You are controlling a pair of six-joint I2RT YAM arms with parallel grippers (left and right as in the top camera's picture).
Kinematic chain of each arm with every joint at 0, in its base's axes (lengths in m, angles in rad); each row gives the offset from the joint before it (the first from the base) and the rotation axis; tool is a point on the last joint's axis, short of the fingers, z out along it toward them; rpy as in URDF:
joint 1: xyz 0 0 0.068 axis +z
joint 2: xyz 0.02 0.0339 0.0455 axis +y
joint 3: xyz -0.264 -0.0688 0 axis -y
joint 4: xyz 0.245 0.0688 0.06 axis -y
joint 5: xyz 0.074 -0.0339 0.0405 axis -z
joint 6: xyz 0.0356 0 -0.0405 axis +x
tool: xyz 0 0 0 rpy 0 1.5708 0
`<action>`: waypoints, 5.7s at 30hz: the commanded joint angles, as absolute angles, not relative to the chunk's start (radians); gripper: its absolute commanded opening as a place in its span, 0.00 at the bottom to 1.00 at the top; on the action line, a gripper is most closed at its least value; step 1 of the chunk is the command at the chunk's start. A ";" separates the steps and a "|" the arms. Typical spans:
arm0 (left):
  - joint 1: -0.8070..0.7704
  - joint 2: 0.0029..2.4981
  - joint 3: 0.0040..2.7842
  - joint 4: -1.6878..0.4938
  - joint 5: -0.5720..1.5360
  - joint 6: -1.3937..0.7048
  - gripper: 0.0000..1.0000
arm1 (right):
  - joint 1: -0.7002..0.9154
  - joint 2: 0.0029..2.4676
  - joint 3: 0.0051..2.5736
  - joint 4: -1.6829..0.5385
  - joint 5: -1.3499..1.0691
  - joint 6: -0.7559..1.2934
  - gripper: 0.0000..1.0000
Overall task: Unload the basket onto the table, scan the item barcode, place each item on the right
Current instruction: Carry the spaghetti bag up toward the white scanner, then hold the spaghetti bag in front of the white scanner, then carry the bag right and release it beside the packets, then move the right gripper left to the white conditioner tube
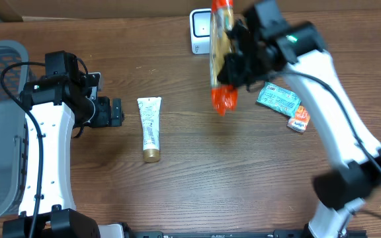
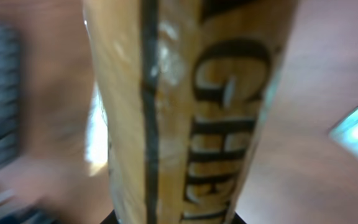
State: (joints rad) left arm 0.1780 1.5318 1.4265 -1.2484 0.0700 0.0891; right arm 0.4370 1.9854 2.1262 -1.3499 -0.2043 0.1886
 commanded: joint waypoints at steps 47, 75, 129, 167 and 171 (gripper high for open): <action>0.176 1.534 1.427 -1.248 0.070 0.108 1.00 | 0.528 2.539 2.245 -0.598 1.168 -0.462 0.04; 0.176 1.534 1.427 -1.248 0.070 0.108 1.00 | 0.655 2.458 2.245 -0.762 1.267 -0.359 0.03; 0.176 1.534 1.427 -1.248 0.070 0.109 1.00 | -0.052 1.967 1.421 -0.885 -0.216 0.733 0.05; 0.176 1.534 1.427 -1.248 0.070 0.108 1.00 | 0.323 1.696 1.571 -1.011 -0.434 0.255 0.78; 0.176 1.534 1.427 -1.248 0.070 0.108 1.00 | 0.476 1.802 1.616 -0.857 -0.446 0.280 0.85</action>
